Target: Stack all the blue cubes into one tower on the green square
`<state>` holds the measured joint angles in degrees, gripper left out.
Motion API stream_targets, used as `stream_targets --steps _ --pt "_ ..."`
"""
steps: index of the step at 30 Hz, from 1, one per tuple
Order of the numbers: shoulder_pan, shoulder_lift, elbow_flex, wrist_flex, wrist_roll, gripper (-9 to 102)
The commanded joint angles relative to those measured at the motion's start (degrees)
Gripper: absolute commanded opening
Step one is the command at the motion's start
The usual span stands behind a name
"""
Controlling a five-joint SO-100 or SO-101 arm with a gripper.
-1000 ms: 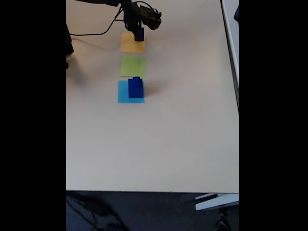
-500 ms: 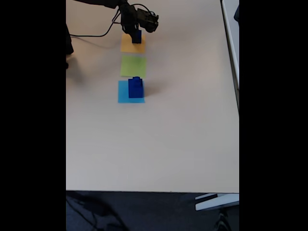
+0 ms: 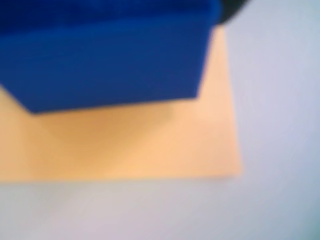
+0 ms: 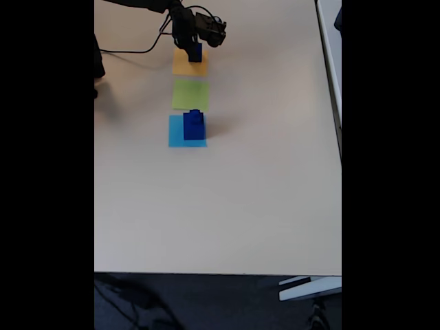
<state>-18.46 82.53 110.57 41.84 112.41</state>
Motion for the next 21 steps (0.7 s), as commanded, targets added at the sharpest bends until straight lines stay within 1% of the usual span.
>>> stream_targets --steps 1,6,21 --pt "0.7 1.7 0.4 0.4 0.3 12" --pt "0.4 1.5 0.4 0.6 0.4 18" --pt "0.5 2.2 0.3 0.4 -1.1 30"
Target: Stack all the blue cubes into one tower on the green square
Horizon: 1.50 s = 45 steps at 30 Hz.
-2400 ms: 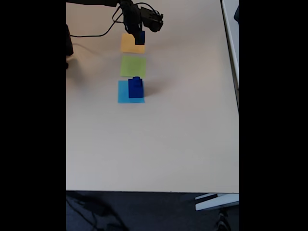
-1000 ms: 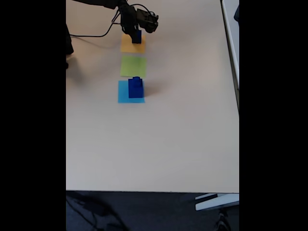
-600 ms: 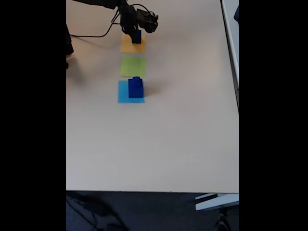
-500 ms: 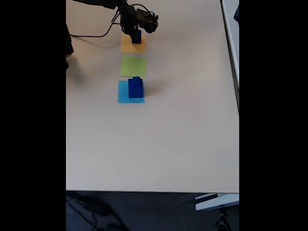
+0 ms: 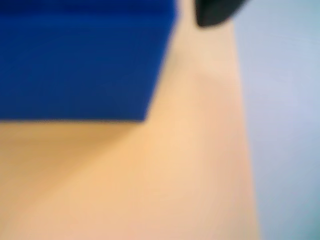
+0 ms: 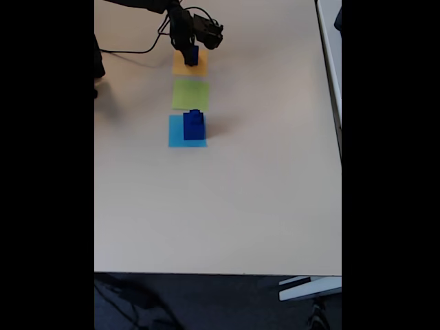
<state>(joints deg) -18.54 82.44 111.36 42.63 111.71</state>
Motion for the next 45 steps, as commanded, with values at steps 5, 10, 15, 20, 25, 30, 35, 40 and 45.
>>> stream_targets --steps 5,10,15,20,25,30,35,40,45 --pt "0.6 2.3 -6.0 2.3 -2.5 35" --pt "1.5 2.2 -16.2 10.2 -4.9 36" --pt "3.3 2.0 -30.0 19.3 -8.2 36" --pt "6.3 2.0 -41.0 23.1 -12.3 36" --pt "11.0 3.8 -41.3 23.6 -16.9 35" --pt "17.0 6.9 -36.9 23.0 -23.2 33" --pt "23.1 9.0 -34.1 22.9 -28.9 31" --pt "28.0 11.8 -29.2 21.4 -32.6 31" --pt "30.8 13.9 -24.3 20.7 -33.7 29"
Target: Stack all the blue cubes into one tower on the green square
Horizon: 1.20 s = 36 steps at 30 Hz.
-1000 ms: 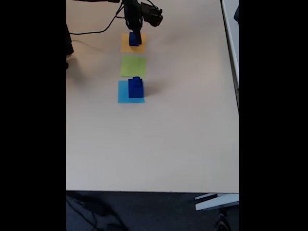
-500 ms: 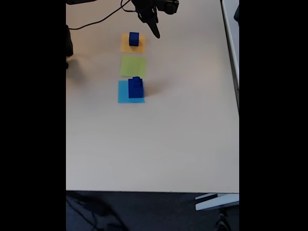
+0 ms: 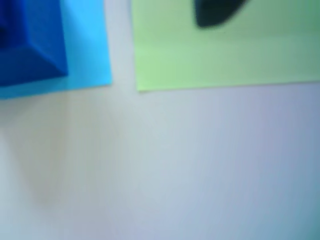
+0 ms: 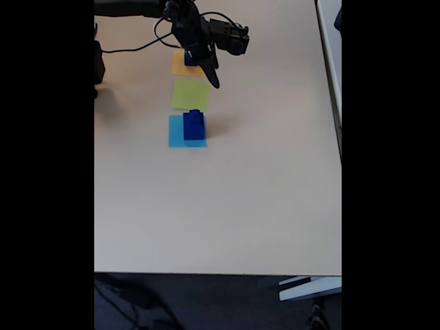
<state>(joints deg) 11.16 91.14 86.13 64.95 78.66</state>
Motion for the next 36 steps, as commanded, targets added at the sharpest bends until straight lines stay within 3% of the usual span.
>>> stream_targets --steps 1,16,36 --pt "1.6 5.6 2.1 -2.2 -1.0 29" --pt "8.6 4.6 4.0 -2.9 -8.2 27" --pt "11.4 3.4 7.8 -4.5 -10.5 22"
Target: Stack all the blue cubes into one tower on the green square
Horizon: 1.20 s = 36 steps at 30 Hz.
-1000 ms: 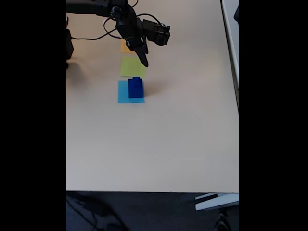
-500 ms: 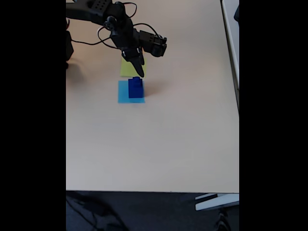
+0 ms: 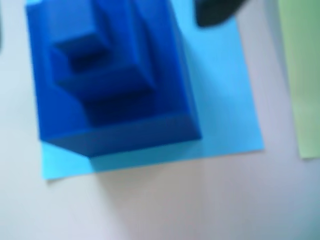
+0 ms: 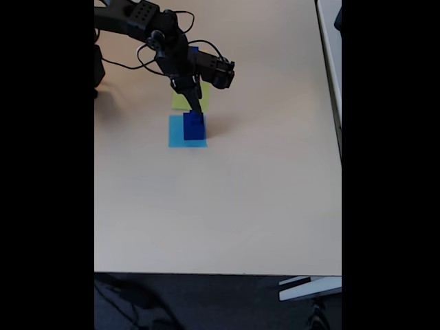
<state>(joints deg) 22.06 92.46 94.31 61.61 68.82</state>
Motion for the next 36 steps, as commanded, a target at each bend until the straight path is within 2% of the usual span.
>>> stream_targets --steps 1,36 --pt "0.7 1.9 -0.4 -1.1 -0.7 22" --pt "2.7 0.0 3.3 -5.0 -2.5 18"
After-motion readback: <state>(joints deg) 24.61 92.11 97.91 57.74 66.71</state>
